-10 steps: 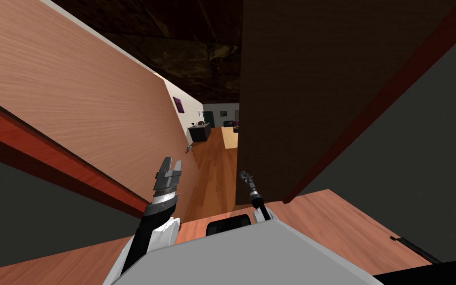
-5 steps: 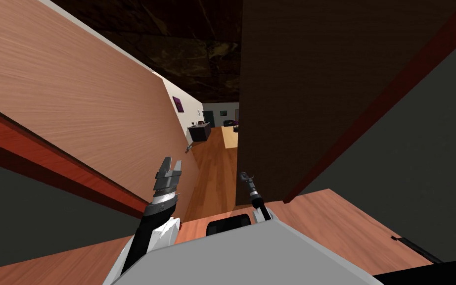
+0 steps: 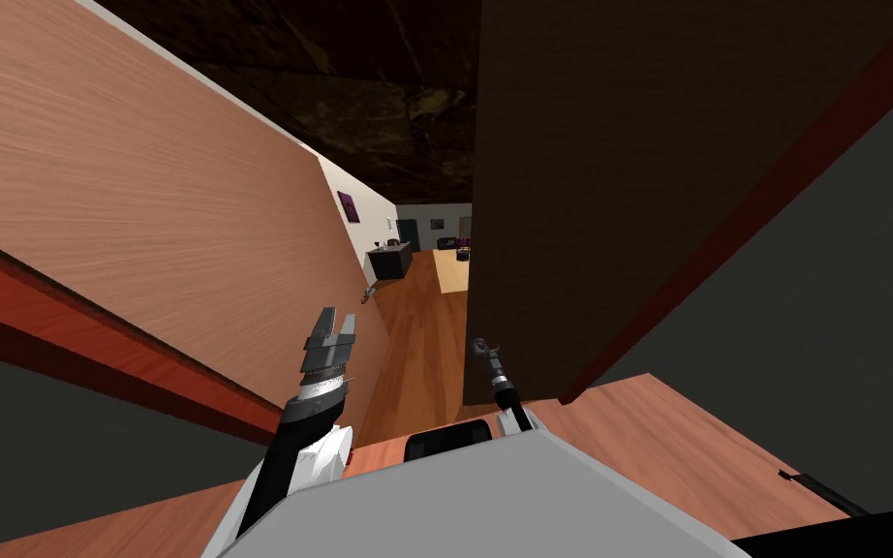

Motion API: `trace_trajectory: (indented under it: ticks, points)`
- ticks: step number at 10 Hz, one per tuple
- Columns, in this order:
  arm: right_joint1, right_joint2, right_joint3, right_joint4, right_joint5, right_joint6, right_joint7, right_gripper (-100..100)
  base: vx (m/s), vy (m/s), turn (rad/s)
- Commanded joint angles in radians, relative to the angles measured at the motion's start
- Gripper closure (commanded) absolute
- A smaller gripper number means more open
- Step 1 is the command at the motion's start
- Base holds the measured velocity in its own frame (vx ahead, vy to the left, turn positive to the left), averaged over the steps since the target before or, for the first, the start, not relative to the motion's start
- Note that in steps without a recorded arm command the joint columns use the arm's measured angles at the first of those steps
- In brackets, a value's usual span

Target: Push the door open

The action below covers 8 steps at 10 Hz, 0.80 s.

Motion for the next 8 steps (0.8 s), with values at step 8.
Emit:
trace_trajectory:
  ticks: [8]
  points:
    - [-0.02,-0.024,-0.11,0.012,-0.049,-0.007,0.033,100,0.196,0.056,-0.066]
